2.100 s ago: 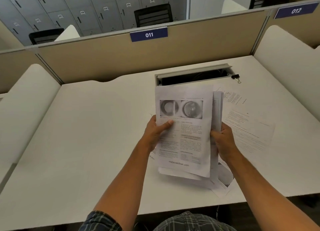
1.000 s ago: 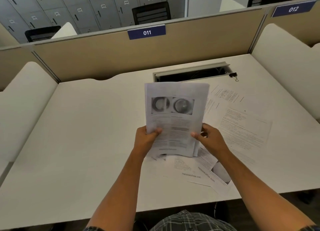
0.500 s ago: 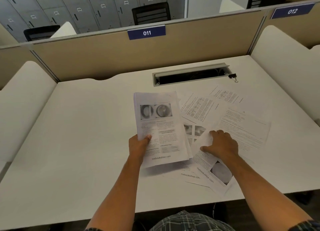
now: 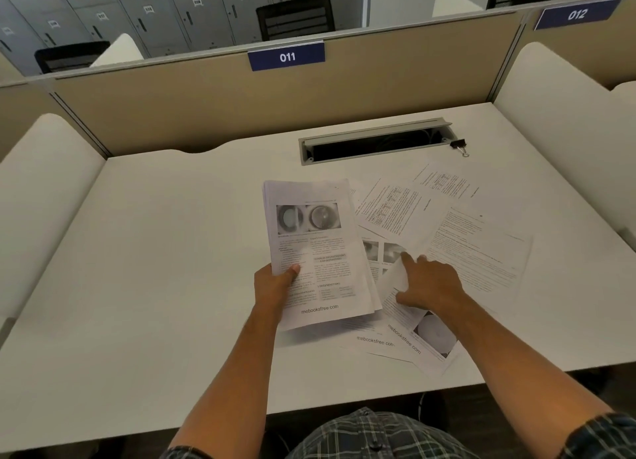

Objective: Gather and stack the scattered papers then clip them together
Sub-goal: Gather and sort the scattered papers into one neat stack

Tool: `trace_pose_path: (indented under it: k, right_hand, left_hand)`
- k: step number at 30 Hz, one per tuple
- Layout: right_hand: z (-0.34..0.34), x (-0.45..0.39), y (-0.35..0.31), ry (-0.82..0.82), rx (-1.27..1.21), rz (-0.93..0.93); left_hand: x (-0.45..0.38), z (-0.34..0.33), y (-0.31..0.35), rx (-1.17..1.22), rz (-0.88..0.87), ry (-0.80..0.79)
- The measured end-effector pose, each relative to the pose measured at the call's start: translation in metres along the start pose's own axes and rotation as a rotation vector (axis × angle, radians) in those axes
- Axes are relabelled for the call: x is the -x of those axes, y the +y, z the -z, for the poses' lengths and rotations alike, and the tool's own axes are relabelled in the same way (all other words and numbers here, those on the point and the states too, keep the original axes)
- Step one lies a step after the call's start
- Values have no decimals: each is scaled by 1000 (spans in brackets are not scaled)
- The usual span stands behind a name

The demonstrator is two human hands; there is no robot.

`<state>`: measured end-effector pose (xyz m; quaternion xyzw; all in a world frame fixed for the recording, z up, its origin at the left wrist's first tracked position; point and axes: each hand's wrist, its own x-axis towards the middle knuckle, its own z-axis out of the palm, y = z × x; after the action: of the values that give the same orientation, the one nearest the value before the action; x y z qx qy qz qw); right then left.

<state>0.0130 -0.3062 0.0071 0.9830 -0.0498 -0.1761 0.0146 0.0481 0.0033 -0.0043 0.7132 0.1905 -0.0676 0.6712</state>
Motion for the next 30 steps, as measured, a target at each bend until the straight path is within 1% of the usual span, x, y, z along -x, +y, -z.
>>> trace_pose_path:
  k: [5, 8, 12, 17, 24, 30]
  right_hand:
    - [-8, -7, 8, 16, 85, 83]
    - [-10, -10, 9, 21, 95, 118]
    - [-14, -14, 8, 29, 62, 101]
    - [-27, -16, 8, 12, 167, 112]
    - [-20, -13, 18, -74, 126, 156]
    - [-11, -10, 22, -28, 96, 194]
  left_hand:
    - [2, -2, -2, -5, 14, -4]
    - [2, -5, -3, 2, 20, -8]
    - [4, -7, -1, -7, 23, -4]
    - [7, -8, 1, -8, 20, -8]
    - [7, -4, 0, -19, 34, 2]
    - [6, -7, -4, -22, 43, -3]
